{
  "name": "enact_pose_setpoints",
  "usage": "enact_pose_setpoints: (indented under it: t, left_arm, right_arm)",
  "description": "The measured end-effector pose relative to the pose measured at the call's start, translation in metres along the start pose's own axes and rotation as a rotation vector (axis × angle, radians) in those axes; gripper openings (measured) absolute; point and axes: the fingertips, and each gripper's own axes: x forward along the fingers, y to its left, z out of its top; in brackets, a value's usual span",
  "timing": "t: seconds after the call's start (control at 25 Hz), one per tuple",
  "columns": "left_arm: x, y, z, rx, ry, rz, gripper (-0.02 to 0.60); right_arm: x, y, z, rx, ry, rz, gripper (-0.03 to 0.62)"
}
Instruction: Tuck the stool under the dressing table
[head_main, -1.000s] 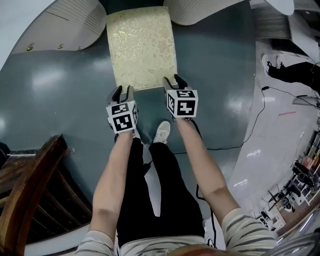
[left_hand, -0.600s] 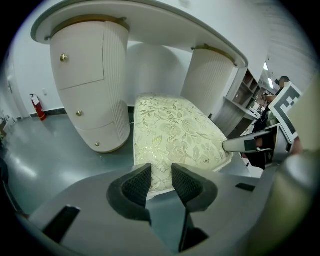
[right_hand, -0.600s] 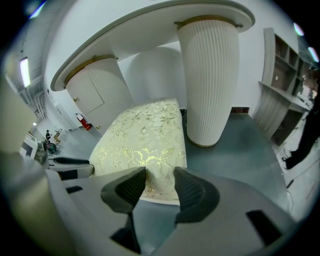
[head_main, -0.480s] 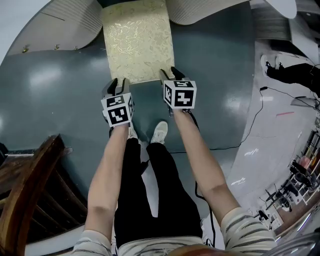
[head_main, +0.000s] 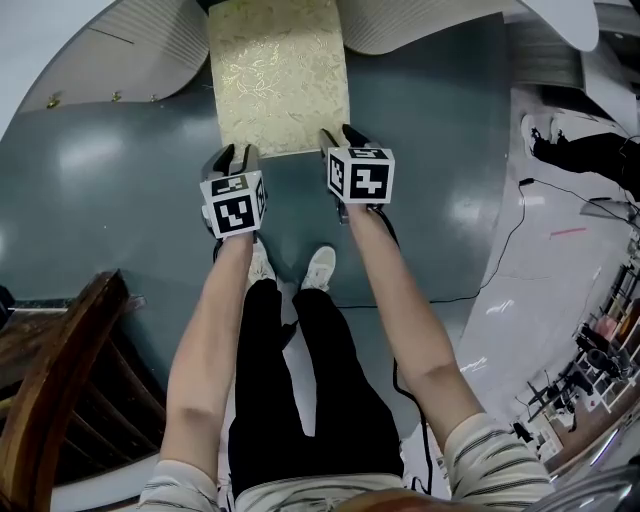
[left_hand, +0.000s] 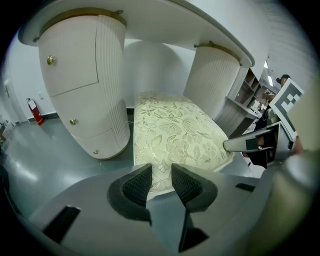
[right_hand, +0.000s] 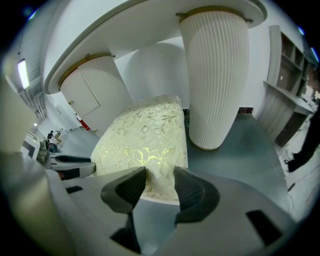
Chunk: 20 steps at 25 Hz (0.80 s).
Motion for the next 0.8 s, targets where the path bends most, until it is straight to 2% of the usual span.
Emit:
enact_pose_setpoints:
  t: [0.8]
  left_arm:
    - [0.024, 0.009, 0.047, 0.013, 0.017, 0.006, 0.126]
  right_arm:
    - [0.022, -0.004, 0.048, -0.022, 0.015, -0.004, 0.189]
